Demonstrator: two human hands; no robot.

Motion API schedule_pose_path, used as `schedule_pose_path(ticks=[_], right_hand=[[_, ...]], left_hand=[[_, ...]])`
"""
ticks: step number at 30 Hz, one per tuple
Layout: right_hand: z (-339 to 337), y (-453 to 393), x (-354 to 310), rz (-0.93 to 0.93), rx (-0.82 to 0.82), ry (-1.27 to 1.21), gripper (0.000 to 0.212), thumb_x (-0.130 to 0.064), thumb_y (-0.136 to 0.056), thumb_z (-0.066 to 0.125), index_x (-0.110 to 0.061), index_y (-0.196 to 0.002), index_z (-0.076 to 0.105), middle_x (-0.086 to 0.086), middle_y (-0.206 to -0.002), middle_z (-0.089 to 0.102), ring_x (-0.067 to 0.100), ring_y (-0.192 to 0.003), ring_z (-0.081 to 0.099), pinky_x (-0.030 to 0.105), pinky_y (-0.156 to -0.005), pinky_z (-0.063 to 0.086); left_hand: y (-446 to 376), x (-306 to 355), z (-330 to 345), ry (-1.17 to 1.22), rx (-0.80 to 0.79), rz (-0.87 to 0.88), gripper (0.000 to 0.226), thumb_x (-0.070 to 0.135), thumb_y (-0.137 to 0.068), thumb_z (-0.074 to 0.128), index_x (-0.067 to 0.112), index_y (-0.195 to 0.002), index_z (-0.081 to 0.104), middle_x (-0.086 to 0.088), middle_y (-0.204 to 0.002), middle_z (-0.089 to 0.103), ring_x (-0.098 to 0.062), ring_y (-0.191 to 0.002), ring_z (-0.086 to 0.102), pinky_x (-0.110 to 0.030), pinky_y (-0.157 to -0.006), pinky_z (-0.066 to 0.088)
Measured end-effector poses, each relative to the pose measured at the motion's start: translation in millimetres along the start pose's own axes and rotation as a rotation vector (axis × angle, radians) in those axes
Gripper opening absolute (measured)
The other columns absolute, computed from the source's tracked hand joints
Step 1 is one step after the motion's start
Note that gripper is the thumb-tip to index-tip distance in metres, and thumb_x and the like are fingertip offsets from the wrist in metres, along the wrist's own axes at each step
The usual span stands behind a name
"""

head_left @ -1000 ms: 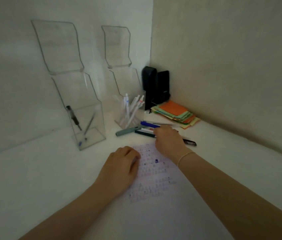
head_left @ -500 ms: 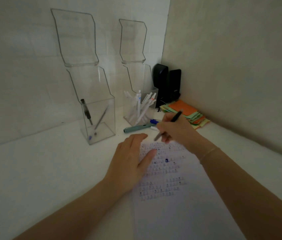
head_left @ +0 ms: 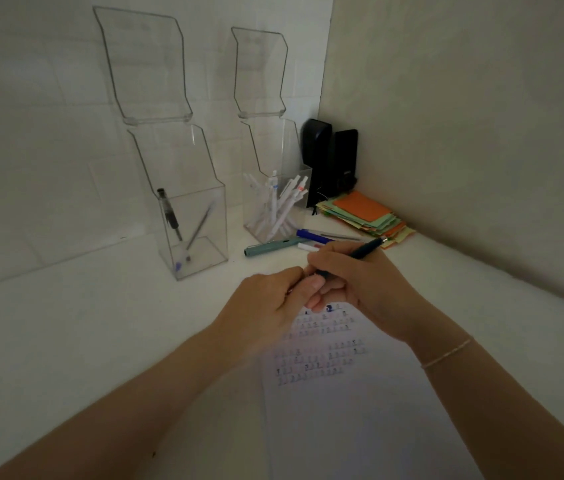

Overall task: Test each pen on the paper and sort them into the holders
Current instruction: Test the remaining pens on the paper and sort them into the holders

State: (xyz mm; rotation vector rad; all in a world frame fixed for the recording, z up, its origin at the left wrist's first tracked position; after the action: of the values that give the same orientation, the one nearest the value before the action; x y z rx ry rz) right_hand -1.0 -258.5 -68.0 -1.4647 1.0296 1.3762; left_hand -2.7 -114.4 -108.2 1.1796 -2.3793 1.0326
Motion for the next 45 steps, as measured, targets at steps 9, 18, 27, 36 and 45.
schedule_pose_path(ticks=[9,18,27,36,45], right_hand=[[-24,27,-9,0.015,0.247,-0.328,0.021,-0.010,-0.092,0.053,0.003,-0.079,0.063,0.017,-0.075,0.069,0.027,-0.065,0.070,0.034,-0.063,0.060],[-27,52,47,0.162,0.415,0.006,0.027,-0.018,-0.086,0.065,-0.002,-0.064,0.063,0.006,-0.056,0.063,0.019,-0.046,0.054,0.026,-0.049,0.048],[-18,54,66,0.090,0.526,0.362,0.027,-0.008,-0.083,0.066,0.009,-0.065,0.055,0.014,-0.048,0.057,0.005,-0.031,0.049,0.014,-0.037,0.040],[-16,56,68,0.080,0.548,0.449,0.029,-0.005,-0.081,0.065,0.017,-0.068,0.053,0.022,-0.051,0.056,0.003,-0.027,0.045,0.014,-0.035,0.039],[-13,56,67,0.073,0.545,0.475,0.029,-0.002,-0.081,0.063,0.018,-0.067,0.048,0.037,-0.062,0.054,0.005,-0.028,0.043,0.013,-0.034,0.035]], left_hand=[[2,-14,1,-0.138,0.025,-0.107,0.051,0.066,-0.086,0.015,0.025,-0.066,0.037,0.005,-0.052,0.046,-0.009,-0.047,0.046,-0.024,-0.050,0.032],[14,-20,23,-0.399,-0.096,-0.054,0.048,0.064,-0.087,0.022,0.024,-0.066,0.037,0.006,-0.056,0.046,-0.007,-0.051,0.045,-0.028,-0.051,0.036],[14,-31,30,-0.511,-0.151,-0.029,0.048,0.069,-0.084,0.026,0.025,-0.068,0.038,0.009,-0.056,0.043,-0.004,-0.051,0.041,-0.027,-0.049,0.033],[13,-31,30,-0.534,-0.171,-0.049,0.047,0.070,-0.083,0.029,0.029,-0.063,0.027,0.011,-0.056,0.039,-0.002,-0.050,0.036,-0.028,-0.052,0.033],[13,-27,30,-0.538,-0.184,-0.050,0.046,0.068,-0.084,0.031,0.028,-0.063,0.027,0.011,-0.057,0.040,-0.002,-0.050,0.037,-0.024,-0.047,0.026]])
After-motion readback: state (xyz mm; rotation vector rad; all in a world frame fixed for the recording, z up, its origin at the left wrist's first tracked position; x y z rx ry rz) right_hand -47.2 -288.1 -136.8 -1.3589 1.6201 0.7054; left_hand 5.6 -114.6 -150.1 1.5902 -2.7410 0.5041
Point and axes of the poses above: each hand's wrist, its own y-axis away from the middle knuckle, its own z-axis out of the palm, x = y × z, the point moved 2 cm from there along -y, towards the middle knuckle
